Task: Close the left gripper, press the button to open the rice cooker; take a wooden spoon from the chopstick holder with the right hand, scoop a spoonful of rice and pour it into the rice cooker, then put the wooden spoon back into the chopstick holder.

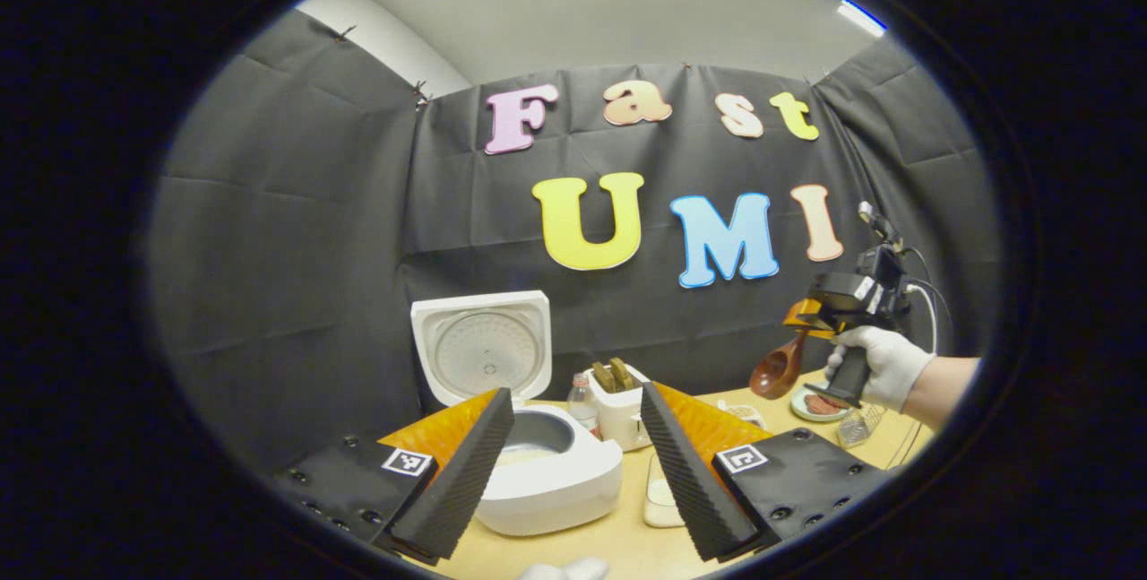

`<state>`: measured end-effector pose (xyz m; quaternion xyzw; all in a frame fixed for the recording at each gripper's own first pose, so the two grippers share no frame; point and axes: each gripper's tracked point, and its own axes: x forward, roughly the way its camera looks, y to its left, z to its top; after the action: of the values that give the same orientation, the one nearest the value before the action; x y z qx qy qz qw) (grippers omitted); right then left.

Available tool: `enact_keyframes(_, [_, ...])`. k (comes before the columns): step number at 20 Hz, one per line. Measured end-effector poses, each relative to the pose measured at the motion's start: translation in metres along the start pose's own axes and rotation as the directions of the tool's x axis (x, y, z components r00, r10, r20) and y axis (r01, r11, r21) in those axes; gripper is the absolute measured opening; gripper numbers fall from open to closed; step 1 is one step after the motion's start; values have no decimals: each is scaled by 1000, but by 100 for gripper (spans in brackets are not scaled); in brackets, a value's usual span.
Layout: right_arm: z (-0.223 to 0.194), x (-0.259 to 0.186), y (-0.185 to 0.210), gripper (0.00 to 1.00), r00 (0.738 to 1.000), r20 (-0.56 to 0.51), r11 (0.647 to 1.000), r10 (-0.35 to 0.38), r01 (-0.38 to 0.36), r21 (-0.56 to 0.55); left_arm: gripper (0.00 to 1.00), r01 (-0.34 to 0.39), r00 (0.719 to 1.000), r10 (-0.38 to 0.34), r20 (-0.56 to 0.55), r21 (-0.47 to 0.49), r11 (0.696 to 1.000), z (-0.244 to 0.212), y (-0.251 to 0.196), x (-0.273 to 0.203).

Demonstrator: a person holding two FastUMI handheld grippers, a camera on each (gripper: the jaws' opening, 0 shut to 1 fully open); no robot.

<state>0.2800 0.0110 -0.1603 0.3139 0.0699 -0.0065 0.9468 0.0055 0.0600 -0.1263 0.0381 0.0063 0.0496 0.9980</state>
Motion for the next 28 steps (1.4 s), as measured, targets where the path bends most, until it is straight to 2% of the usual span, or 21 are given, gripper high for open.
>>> enact_keyframes(5, [46,-12,-103,16,990,46,991,-134,133,17,99,32,999,-32,-8,16,999,7,-36,3])
enact_keyframes(10, [64,-24,-183,16,973,54,975,-224,224,7,99,36,999,-36,-2,11,999,22,-69,14])
enact_keyframes(13, [55,-24,-209,16,967,37,968,-252,253,-3,99,38,999,-38,4,26,999,30,-85,15])
enact_keyframes(20, [15,-10,-234,16,961,-43,962,-273,273,-3,99,39,999,-39,3,60,997,35,-105,14])
enact_keyframes(28, [-26,-4,-265,16,938,-100,944,-331,329,-37,99,53,999,-53,-14,80,995,28,-115,17])
